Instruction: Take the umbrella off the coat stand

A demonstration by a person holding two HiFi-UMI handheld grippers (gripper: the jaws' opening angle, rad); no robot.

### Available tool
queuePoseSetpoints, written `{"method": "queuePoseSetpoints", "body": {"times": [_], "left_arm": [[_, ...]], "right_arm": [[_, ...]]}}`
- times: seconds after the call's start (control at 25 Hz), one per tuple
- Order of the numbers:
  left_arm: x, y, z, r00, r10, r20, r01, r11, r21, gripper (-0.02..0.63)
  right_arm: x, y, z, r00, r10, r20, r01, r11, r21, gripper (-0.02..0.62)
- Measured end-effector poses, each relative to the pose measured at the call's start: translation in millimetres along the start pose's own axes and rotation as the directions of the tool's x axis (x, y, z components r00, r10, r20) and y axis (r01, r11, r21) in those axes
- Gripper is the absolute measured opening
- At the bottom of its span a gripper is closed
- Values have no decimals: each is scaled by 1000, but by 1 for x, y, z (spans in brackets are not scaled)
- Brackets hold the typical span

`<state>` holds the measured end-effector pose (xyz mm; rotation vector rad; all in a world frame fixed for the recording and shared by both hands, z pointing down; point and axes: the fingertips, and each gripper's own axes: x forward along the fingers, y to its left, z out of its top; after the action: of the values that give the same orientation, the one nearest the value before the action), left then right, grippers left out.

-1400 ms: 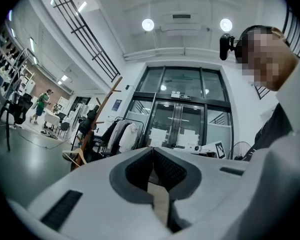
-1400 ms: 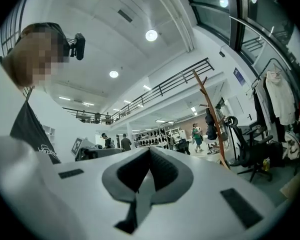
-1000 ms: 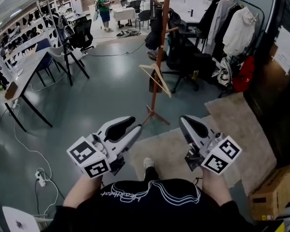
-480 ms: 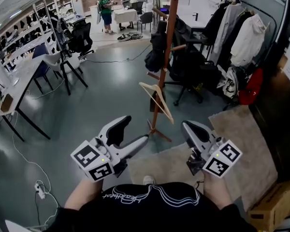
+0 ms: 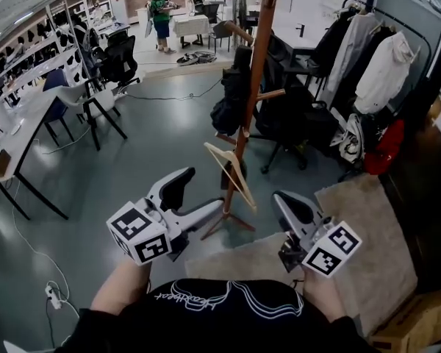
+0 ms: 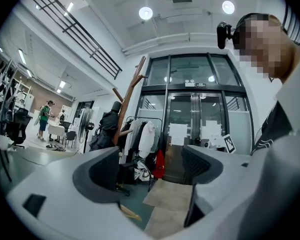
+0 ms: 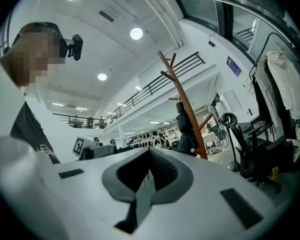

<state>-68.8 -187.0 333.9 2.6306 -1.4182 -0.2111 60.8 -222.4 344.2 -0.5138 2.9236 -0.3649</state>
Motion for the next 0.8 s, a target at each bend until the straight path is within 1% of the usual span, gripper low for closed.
{"method": "queuePoseSetpoints", "body": {"times": [0.12, 0.2, 0.36, 0.6, 0.68, 0.8], "left_arm": [[14, 21, 0, 1000, -1, 23, 2, 998, -60, 385], [22, 36, 1, 1000, 9, 28, -7, 998, -66, 385], [42, 65, 5, 1000, 15, 9, -15, 1000, -15, 385], [82, 116, 2, 996, 14, -85, -7, 996, 84, 385], [96, 131, 3, 995, 6, -96, 5, 993, 114, 385], [119, 150, 9, 994, -28, -103, 42, 990, 138, 385]], "right_arm": [[4, -11, -5, 1000, -8, -11, 9, 1000, 14, 3], [8, -19, -10, 1000, -19, -20, 19, 999, 27, 3], [20, -31, -19, 998, -48, -38, 50, 998, 40, 3], [41, -51, -6, 992, -128, -12, 128, 992, 16, 3], [46, -59, -3, 987, -158, -4, 158, 987, 5, 3], [53, -72, 3, 978, -208, 12, 208, 978, -13, 3]]}}
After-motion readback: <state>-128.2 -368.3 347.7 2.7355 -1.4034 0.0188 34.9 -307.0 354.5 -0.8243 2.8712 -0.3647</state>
